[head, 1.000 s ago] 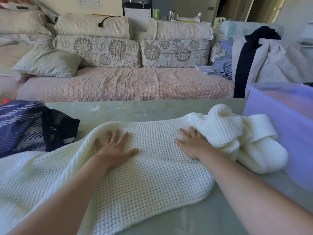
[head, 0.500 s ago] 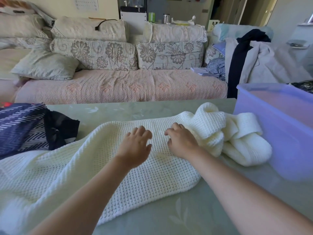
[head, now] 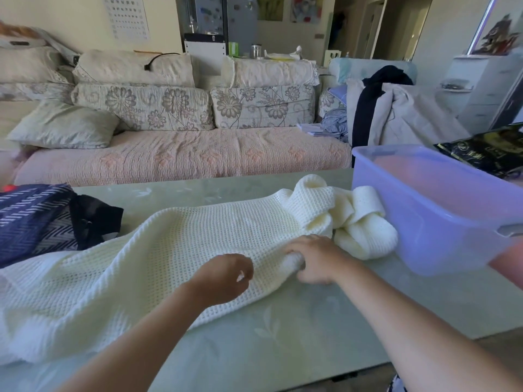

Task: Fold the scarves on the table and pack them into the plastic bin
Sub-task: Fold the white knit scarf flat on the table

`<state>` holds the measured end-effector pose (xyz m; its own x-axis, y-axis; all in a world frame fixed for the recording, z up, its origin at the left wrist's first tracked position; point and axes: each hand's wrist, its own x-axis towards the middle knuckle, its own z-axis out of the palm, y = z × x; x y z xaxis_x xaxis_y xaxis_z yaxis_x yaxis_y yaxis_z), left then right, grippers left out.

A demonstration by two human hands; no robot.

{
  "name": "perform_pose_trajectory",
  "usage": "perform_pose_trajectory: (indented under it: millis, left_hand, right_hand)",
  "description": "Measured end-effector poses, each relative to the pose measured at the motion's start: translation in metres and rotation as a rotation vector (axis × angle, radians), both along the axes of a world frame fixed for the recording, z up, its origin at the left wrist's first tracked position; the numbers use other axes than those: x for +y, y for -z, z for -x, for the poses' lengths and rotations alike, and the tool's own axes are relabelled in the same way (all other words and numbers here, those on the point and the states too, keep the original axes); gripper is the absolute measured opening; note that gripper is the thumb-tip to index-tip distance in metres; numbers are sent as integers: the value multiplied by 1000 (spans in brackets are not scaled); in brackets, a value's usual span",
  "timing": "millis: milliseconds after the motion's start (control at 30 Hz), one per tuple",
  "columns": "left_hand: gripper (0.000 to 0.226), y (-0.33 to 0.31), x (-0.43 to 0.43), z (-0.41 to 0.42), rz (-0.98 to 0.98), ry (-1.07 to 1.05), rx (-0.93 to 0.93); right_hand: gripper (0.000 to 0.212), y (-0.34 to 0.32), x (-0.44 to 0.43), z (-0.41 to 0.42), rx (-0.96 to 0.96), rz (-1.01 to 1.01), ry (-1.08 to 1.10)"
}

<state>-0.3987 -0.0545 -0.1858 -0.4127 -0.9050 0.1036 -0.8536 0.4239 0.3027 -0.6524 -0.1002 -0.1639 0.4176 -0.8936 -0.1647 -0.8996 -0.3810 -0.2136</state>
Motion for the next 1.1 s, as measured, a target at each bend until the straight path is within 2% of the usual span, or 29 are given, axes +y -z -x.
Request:
perform_pose_trajectory:
  millis: [67, 200, 267, 333, 367, 433, 500, 533, 567, 600, 633, 700, 767, 833, 900, 967, 1033, 1100]
  left_hand:
    - [9, -3, 3, -8, -76, -65, 78]
    - [55, 3, 11, -18, -179, -39, -1]
    - [51, 7, 13, -14, -118, 25, -57]
    - [40, 5, 13, -7, -176, 39, -28]
    - [35, 1, 13, -3, -282, 13, 39]
    - [27, -4, 13, 2, -439, -27, 144]
    - [21, -4, 12, 3, -299, -47, 104]
    - [20, -1, 12, 0, -163, -78, 36]
    - [26, 2, 14, -3, -63, -130, -76]
    - [41, 5, 15, -7, -39, -213, -204]
    - [61, 8, 17, -11, -94, -279, -314]
    - [92, 13, 18, -18, -318, -288, -362]
    - [105, 16, 19, -19, -453, -228, -310]
    - [110, 16, 19, -21, -461, -183, -261]
    - [102, 14, 14, -28, -405, -165, -208]
    - [77, 9, 10, -38, -274, -171, -82]
    - [54, 1, 8, -49, -118, -203, 32]
    - [42, -10, 11, -62, 14, -256, 77]
  right_hand:
    - [66, 5, 4, -2, 51, 9, -99]
    - [26, 20, -2, -7, -106, 105, -112]
    - [18, 13, -7, -6, -120, 180, -109]
    - [17, -5, -8, -2, -46, 217, -103]
    - [15, -12, -7, 1, 49, 161, -90]
    - [7, -22, -4, 6, 229, -88, -50]
    - [26, -24, 0, 9, 232, -294, 33]
    - [35, -25, 1, 8, 189, -297, 76]
    - [39, -25, 1, 6, 152, -222, 82]
    - [39, -27, 3, 0, 122, -97, 58]
    - [33, -28, 3, -7, 84, 26, 16]
    - [24, -24, 8, -27, 7, 109, -85]
    - [48, -12, 12, -48, 26, 43, -198]
    - [64, 1, 17, -68, 32, -16, -229]
    - [67, 10, 16, -80, 21, -61, -201]
    - [67, 16, 10, -82, 76, -113, -159]
    - [66, 18, 3, -85, 157, -95, -118]
    - [65, 15, -2, -93, 189, -34, -71]
